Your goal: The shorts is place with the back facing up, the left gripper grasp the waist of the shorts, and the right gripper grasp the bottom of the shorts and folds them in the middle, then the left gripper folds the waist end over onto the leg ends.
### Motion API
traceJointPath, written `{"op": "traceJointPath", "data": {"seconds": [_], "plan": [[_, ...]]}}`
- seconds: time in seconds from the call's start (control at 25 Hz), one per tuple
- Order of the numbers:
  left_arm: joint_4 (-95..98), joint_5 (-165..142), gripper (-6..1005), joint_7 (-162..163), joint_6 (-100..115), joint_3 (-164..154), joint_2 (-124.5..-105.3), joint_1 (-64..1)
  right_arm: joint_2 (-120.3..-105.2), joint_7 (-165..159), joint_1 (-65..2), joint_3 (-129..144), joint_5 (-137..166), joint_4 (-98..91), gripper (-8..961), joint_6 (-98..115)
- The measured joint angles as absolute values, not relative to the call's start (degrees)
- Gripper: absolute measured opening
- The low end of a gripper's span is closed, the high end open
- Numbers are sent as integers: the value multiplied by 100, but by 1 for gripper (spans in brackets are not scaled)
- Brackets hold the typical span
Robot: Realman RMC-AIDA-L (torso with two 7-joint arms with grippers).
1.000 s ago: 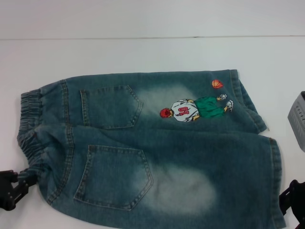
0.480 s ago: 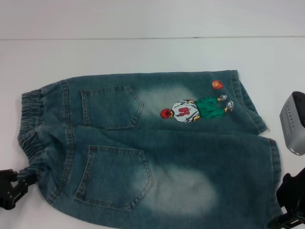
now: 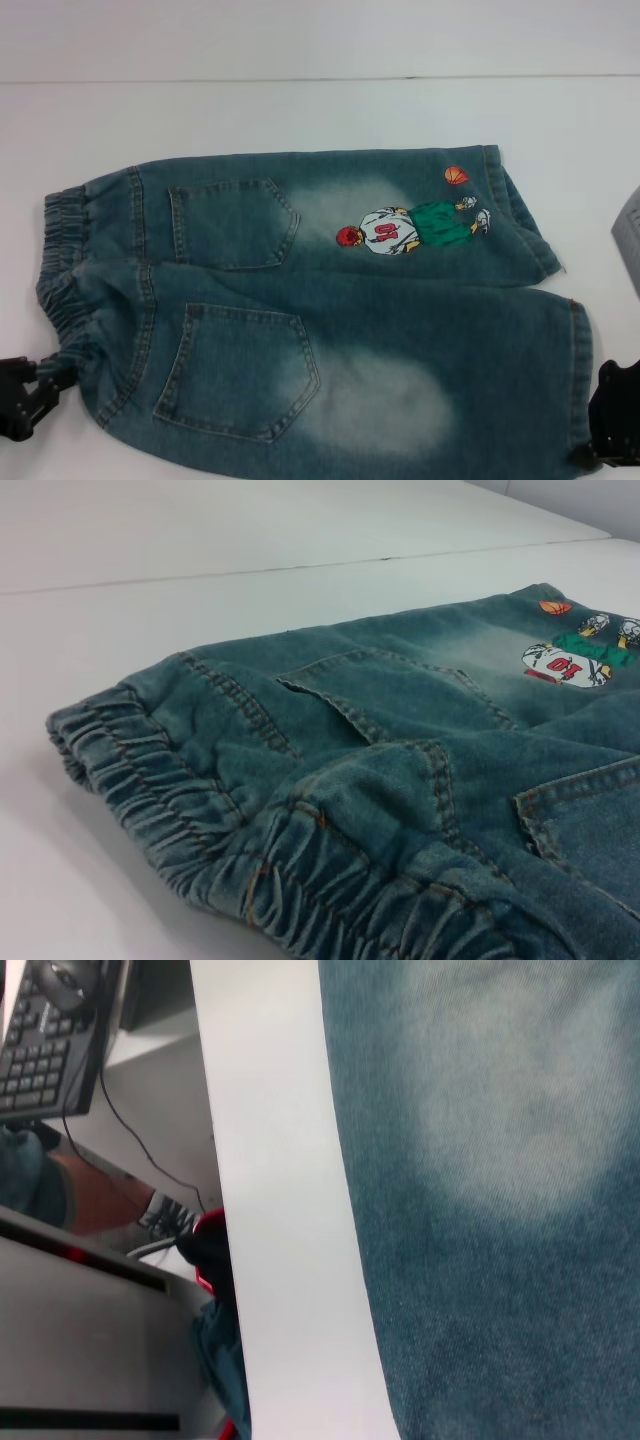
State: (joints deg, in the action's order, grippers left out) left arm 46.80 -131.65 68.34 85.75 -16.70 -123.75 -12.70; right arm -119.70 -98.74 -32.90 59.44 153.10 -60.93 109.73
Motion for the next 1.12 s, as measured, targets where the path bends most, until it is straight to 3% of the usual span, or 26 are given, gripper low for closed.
{"op": "traceJointPath", "data": {"seconds": [0.4, 1.12], "plan": [[4649, -13166, 164, 6829, 8568, -1670, -12375, -1286, -11982, -9746, -3240, 5792, 15289, -6240, 12, 11044], [4581, -13081, 163, 6861, 8582, -1652, -12367, -1404, -11959, -8695, -3066, 4014, 14729, -6744, 11, 11020]]}}
